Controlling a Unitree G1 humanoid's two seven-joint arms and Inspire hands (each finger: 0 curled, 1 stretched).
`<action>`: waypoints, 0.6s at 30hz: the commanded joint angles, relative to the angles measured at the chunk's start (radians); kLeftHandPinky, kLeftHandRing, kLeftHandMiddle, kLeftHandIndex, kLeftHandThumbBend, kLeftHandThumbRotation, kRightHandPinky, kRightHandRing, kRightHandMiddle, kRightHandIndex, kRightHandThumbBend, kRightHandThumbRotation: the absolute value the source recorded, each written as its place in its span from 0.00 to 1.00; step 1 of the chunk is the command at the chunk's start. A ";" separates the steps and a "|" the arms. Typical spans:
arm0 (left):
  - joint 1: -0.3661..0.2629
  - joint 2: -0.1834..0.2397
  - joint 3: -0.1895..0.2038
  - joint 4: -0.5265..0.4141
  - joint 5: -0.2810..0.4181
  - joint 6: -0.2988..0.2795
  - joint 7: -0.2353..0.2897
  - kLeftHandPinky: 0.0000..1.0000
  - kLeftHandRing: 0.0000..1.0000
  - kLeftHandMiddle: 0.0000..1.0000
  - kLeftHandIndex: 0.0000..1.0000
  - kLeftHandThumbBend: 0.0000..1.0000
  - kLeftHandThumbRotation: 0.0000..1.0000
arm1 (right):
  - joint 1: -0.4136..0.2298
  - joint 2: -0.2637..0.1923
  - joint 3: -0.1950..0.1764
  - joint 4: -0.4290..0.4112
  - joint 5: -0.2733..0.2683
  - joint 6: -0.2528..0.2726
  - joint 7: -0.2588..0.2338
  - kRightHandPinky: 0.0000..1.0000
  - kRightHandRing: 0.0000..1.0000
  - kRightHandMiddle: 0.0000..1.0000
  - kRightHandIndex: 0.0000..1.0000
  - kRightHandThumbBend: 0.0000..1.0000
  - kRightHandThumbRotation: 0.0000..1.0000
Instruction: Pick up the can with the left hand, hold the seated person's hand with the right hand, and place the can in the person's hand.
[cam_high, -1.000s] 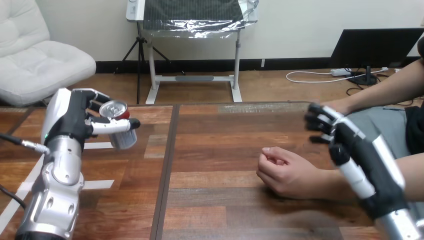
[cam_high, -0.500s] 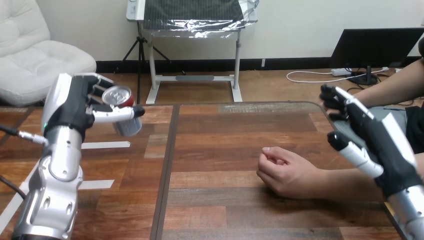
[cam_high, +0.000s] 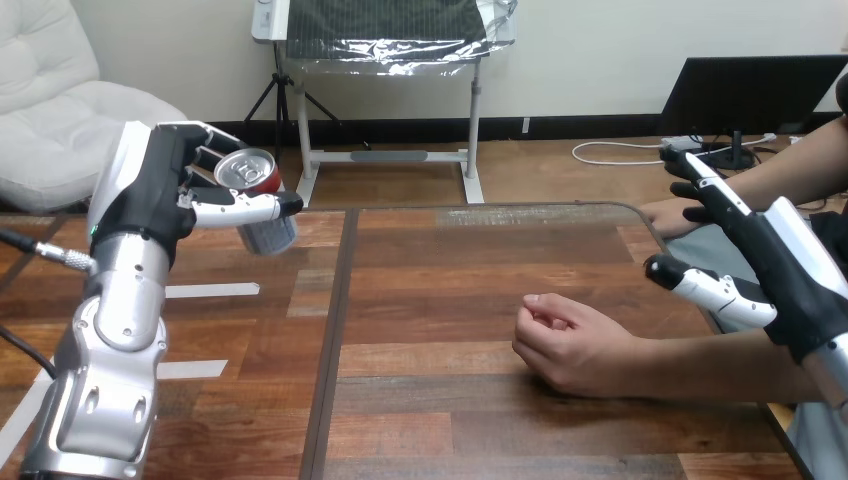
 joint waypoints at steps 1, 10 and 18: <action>-0.033 -0.005 0.024 -0.084 -0.001 0.006 -0.003 0.32 0.40 0.46 0.50 0.64 0.00 | -0.095 -0.060 0.042 0.031 -0.047 0.022 -0.003 0.86 0.94 0.98 0.98 0.99 0.86; -0.026 -0.007 0.030 -0.125 -0.005 0.012 -0.021 0.32 0.40 0.47 0.50 0.64 0.00 | -0.186 -0.143 0.126 0.153 -0.150 0.016 0.002 0.97 0.98 1.00 1.00 1.00 0.78; -0.028 -0.013 0.035 -0.156 -0.007 0.044 -0.043 0.32 0.40 0.47 0.50 0.63 0.00 | -0.245 -0.177 0.179 0.256 -0.194 -0.010 -0.005 0.98 0.97 0.98 0.98 1.00 0.71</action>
